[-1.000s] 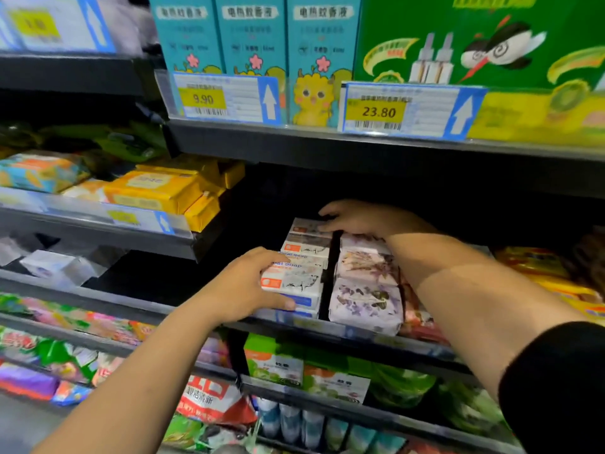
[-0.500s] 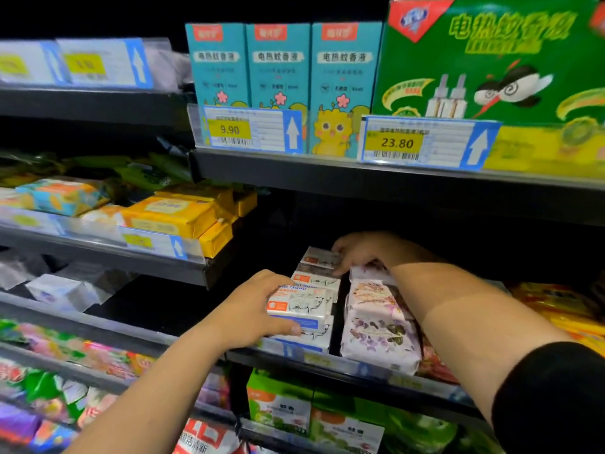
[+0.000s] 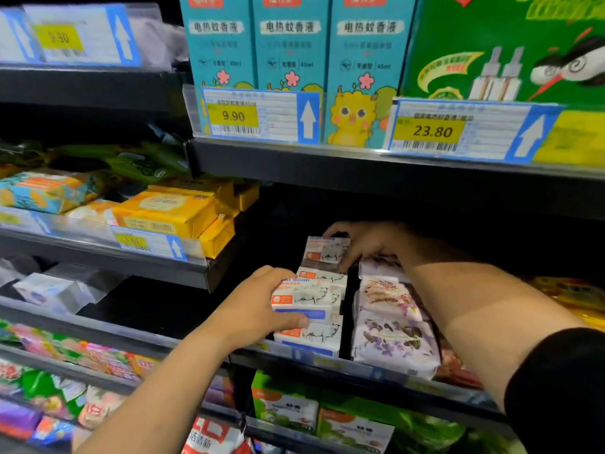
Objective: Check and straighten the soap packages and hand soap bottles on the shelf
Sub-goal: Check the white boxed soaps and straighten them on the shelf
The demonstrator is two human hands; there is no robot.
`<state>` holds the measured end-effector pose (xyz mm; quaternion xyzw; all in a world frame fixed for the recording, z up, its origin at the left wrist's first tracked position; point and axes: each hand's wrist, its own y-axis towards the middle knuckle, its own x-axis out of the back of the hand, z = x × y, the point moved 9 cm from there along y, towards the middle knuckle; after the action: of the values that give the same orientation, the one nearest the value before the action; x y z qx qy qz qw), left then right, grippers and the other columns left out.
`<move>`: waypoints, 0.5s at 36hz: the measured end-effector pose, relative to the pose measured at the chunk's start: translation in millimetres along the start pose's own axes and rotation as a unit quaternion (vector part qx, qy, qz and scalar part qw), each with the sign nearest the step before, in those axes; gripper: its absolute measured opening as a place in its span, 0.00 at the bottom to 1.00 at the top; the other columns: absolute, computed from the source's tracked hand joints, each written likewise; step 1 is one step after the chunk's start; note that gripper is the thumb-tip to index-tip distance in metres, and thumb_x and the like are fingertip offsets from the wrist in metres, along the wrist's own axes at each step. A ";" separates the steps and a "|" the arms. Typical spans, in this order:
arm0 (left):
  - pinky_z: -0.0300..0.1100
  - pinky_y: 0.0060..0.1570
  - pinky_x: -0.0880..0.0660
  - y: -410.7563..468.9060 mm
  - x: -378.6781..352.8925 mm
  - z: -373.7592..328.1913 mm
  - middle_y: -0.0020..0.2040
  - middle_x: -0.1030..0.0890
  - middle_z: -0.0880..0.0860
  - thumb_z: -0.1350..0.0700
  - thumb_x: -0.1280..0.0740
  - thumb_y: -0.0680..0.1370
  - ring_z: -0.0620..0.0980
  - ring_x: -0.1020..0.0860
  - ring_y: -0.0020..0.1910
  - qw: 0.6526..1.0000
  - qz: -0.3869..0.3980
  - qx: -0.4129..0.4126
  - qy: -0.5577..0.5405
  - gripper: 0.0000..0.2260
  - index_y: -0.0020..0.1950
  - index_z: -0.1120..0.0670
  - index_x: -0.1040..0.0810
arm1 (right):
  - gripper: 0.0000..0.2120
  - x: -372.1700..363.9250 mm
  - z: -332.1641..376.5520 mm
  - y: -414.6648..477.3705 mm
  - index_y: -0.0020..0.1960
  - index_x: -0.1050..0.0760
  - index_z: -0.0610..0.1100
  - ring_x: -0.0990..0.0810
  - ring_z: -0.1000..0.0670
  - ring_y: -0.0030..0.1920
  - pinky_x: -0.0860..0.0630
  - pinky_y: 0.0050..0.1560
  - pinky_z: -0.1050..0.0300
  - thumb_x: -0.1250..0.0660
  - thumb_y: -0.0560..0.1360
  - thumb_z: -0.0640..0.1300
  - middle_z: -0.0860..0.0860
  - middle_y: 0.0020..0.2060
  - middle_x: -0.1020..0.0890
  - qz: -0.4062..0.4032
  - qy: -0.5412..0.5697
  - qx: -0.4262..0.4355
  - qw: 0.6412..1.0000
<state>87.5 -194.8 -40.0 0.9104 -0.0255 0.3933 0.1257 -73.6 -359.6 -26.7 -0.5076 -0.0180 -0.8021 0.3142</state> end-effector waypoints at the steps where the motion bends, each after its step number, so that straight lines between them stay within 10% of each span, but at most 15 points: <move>1: 0.27 0.50 0.30 0.6 -0.2 0.4 0.55 0.27 0.39 0.42 0.20 0.65 0.33 0.26 0.53 1.000 0.000 0.000 0.000 0.30 0.64 0.41 0.26 | 0.38 1.0 0.0 0.1 0.66 0.29 0.60 0.23 0.48 0.60 0.21 0.60 0.47 0.18 0.63 0.41 0.53 0.63 0.25 -0.003 0.017 0.004 1.000; 7: 0.26 0.53 0.33 3.2 -1.5 1.9 0.57 0.30 0.34 0.38 0.23 0.67 0.32 0.30 0.57 0.999 0.011 -0.014 0.031 0.31 0.67 0.40 0.29 | 0.22 3.3 -9.5 4.7 0.60 0.27 0.59 0.20 0.50 0.54 0.21 0.58 0.51 0.25 0.70 0.44 0.51 0.57 0.20 -0.011 0.017 -0.009 1.000; 12: 0.37 0.63 0.35 7.1 -1.2 -4.7 0.63 0.31 0.39 0.36 0.27 0.69 0.41 0.37 0.64 0.992 0.021 -0.035 0.120 0.34 0.73 0.42 0.32 | 0.20 1.4 -1.4 -0.1 0.57 0.28 0.52 0.26 0.62 0.44 0.31 0.35 0.76 0.23 0.72 0.43 0.61 0.47 0.25 -0.009 -0.014 0.015 1.000; 18: 0.44 0.64 0.30 10.7 -2.4 -9.4 0.60 0.29 0.43 0.35 0.28 0.70 0.45 0.31 0.63 0.990 0.030 -0.026 0.132 0.35 0.73 0.45 0.32 | 0.27 18.1 13.9 -2.3 0.65 0.26 0.46 0.25 0.50 0.56 0.25 0.54 0.56 0.21 0.70 0.46 0.51 0.58 0.24 -0.080 -0.107 0.021 0.991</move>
<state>77.6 -203.0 -33.3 0.8456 -0.0464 0.5131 0.1400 -68.9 -361.7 -4.4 -0.5805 -0.1090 -0.7653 0.2560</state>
